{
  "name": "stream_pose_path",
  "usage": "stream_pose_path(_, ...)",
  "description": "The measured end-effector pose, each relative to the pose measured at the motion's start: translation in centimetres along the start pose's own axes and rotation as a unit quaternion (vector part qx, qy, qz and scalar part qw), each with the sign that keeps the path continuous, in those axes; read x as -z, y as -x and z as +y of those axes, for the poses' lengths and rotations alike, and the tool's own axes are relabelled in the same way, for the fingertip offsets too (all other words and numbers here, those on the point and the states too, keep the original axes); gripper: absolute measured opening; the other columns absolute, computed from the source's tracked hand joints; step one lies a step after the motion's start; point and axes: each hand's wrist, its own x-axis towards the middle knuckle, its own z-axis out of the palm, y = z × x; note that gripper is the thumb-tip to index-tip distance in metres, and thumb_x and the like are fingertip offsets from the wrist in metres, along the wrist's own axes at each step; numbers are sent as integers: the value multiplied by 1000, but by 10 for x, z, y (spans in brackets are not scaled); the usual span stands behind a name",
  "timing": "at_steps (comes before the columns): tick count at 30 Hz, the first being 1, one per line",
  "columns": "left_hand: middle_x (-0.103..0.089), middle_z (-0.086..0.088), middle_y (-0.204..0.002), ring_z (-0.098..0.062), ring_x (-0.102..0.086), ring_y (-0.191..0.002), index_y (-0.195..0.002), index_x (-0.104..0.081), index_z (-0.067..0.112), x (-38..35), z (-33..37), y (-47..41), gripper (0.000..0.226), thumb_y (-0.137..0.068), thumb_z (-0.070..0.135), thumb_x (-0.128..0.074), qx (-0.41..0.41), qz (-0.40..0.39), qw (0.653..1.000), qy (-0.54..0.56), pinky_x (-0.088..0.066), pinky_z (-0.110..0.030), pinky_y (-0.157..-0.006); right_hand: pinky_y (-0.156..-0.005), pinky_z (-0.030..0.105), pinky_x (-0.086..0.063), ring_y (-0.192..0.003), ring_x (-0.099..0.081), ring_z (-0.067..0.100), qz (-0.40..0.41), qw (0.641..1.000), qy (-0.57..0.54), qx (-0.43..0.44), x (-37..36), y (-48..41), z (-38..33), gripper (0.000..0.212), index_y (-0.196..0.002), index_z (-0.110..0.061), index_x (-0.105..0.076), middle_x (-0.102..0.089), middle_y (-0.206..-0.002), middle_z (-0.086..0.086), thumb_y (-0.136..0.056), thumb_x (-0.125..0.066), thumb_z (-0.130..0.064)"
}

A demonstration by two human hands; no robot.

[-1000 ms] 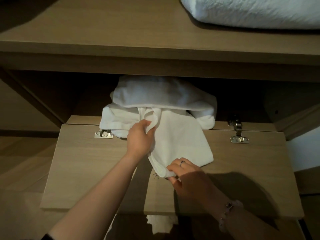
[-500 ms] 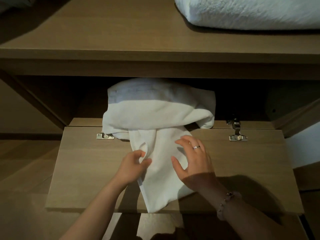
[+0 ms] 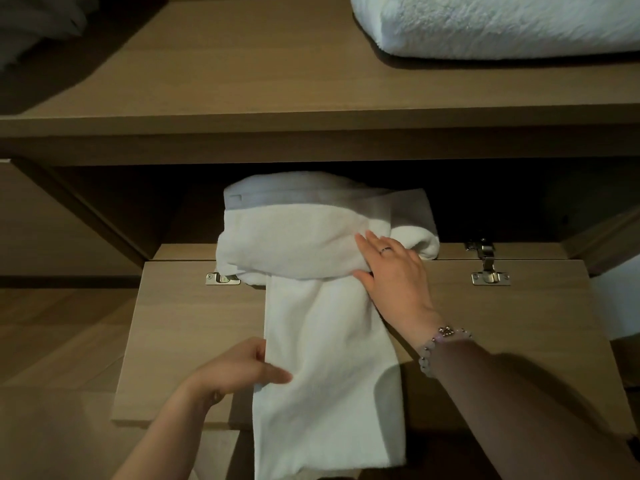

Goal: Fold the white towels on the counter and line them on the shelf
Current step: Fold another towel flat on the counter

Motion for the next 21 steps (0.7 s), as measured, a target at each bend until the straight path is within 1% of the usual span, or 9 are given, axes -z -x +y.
stream_pose_path(2, -67, -24, -97, -21, -61, -81, -99, -67, 0, 0, -2, -1, 48, -65, 32, -74, -18, 24, 998, 52, -46, -29, -77, -84, 28, -46, -103, -65, 21, 77, 997, -9, 6, -8, -5, 2, 40, -106, -13, -72, -69, -112, 6, -68, -83, -17)
stream_pose_path(3, -68, -22, -100, -22, -65, -86, -104, -66, 0, -2, -1, -1, 47, -70, 31, -75, -26, 30, 996, 81, -48, -31, -83, -75, 25, -48, -88, -69, 20, 95, 995, -3, 6, -11, -7, 3, 35, -86, -14, -76, -74, -95, 4, -54, -90, -13)
stream_pose_path(4, -71, -15, -102, -22, -67, -92, -107, -66, 3, -4, 1, 0, 42, -74, 28, -75, -38, 34, 992, 113, -50, -30, -86, -71, 24, -50, -81, -70, 20, 103, 995, -1, 2, -12, -7, 3, 34, -77, -14, -76, -75, -87, 3, -47, -92, -12)
stream_pose_path(5, -72, -8, -103, -21, -68, -96, -109, -67, 7, -6, 5, 1, 43, -73, 29, -76, -50, 34, 988, 146, -52, -28, -86, -71, 28, -52, -81, -70, 21, 101, 995, -6, 4, -14, -5, 2, 35, -77, -12, -76, -74, -87, 5, -47, -93, -14)
stream_pose_path(8, -72, 1, -107, -15, -67, -100, -110, -65, 16, -9, 12, 0, 74, -44, 46, -81, -82, 63, 968, 229, -52, -21, -74, -81, 40, -52, -96, -66, 30, 62, 997, -46, -13, -14, -2, -4, 44, -97, -4, -71, -70, -103, 13, -61, -87, -23)
stream_pose_path(11, -68, 0, -117, -17, -64, -108, -121, -58, 20, -10, 14, -5, 81, -46, 45, -77, -96, 88, 951, 281, -48, -30, -85, -68, 34, -52, -76, -66, 29, 88, 995, -32, -15, -14, -8, -7, 32, -83, -7, -71, -69, -84, 10, -58, -87, -16)
stream_pose_path(14, -57, -5, -130, -23, -58, -115, -139, -35, 26, -9, 16, -12, 99, -50, 45, -74, -92, 135, 927, 337, -45, -37, -94, -57, 26, -49, -59, -61, 21, 118, 993, -27, -9, -17, -15, -11, 30, -63, -14, -67, -63, -65, 1, -46, -89, -5)
stream_pose_path(17, -44, -4, -142, -25, -47, -127, -146, -8, 41, -7, 20, -21, 110, -56, 49, -71, -94, 179, 904, 376, -36, -44, -107, -60, 27, -48, -60, -60, 20, 111, 991, -69, -2, -21, -8, -11, 26, -63, -13, -65, -61, -64, 0, -54, -85, 0)
stream_pose_path(21, -39, -6, -147, -26, -43, -131, -146, -12, 41, -7, 27, -31, 125, -41, 74, -71, -92, 200, 889, 401, -30, -48, -112, -72, 35, -47, -72, -59, 23, 96, 984, -146, 18, -15, 13, -14, 10, -75, -12, -64, -62, -74, 1, -76, -71, -4)
